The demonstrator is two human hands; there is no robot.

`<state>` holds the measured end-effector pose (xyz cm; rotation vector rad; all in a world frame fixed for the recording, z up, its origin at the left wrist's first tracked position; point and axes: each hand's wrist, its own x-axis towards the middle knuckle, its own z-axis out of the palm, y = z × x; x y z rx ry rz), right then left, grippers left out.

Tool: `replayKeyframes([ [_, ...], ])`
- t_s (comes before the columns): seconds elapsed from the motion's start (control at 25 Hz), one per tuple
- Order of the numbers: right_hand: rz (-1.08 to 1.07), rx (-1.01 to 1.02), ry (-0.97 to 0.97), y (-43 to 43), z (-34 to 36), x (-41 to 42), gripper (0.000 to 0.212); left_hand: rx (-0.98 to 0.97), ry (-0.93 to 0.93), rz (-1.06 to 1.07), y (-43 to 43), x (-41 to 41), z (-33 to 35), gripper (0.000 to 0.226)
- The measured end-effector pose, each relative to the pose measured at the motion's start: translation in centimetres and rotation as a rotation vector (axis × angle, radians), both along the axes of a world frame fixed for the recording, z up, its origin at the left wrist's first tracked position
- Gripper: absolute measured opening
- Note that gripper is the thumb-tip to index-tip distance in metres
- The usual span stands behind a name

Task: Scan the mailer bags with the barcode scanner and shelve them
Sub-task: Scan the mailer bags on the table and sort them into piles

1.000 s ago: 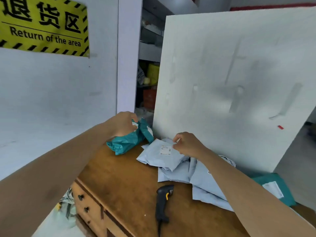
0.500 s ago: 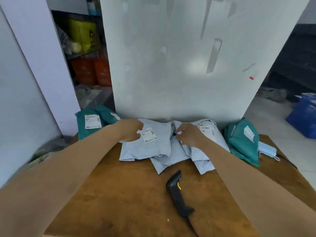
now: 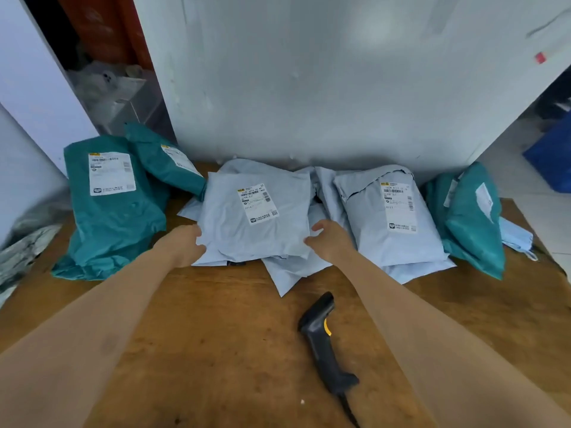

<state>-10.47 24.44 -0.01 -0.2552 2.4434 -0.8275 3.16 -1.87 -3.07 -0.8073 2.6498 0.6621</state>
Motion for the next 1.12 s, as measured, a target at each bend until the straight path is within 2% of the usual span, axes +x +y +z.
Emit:
replayKeyframes([
  [0.16, -0.32, -0.142, -0.194, -2.1, -2.4, -1.8, 0.059, 0.185, 0.085, 0.147, -0.6, -3.2, -3.6, 0.047],
  [0.2, -0.38, -0.172, -0.253, -2.8, -2.9, -2.0, 0.057, 0.24, 0.109, 0.202, -0.7, -3.8, -4.4, 0.051],
  [0.28, -0.503, -0.233, -0.364, -3.7, -4.0, -2.0, 0.037, 0.376, 0.184, 0.359, -0.8, -4.5, -5.3, 0.052],
  [0.36, -0.526, -0.201, -0.345, -4.2, -4.6, -1.2, 0.008, 0.492, 0.214, 0.523, -0.7, -4.5, -5.9, 0.044],
  [0.44, -0.521, -0.266, -0.322, -4.4, -4.8, -0.2, 0.008, 0.569, 0.185, 0.592, -0.8, -4.1, -5.6, 0.027],
  [0.56, -0.506, -0.405, -0.42, -3.7, -3.6, 2.2, 0.028, 0.58, 0.072, 0.51, -1.1, -2.5, -5.4, 0.037],
  [0.68, -0.44, -0.399, -0.553, -1.9, -2.3, 5.8, 0.035, 0.569, 0.145, 0.411, 0.0, 0.3, -5.1, 0.015],
  [0.8, -0.331, -0.358, -0.71, 0.8, -2.0, 9.1, 0.025, 0.382, 0.132, 0.3, 0.9, 3.9, -5.4, 0.047],
  [0.88, -0.269, -0.195, -0.543, 2.3, -2.0, 11.0, 0.017, 0.293, 0.078, 0.36, 0.3, 6.0, -6.1, 0.063],
  [1.0, -0.403, 0.001, 0.035, 4.9, -3.4, 12.4, 0.021, 0.255, 0.045, 0.406, -0.4, 8.0, -6.6, 0.078],
  [1.04, -0.419, 0.049, 0.139, 5.7, -3.8, 12.8, 0.025, 0.315, 0.052, 0.468, -0.2, 8.3, -6.5, 0.082],
  [1.12, -0.42, 0.103, 0.064, 6.7, -4.8, 13.4, 0.043, 0.51, 0.086, 0.637, 0.5, 8.7, -6.3, 0.081],
])
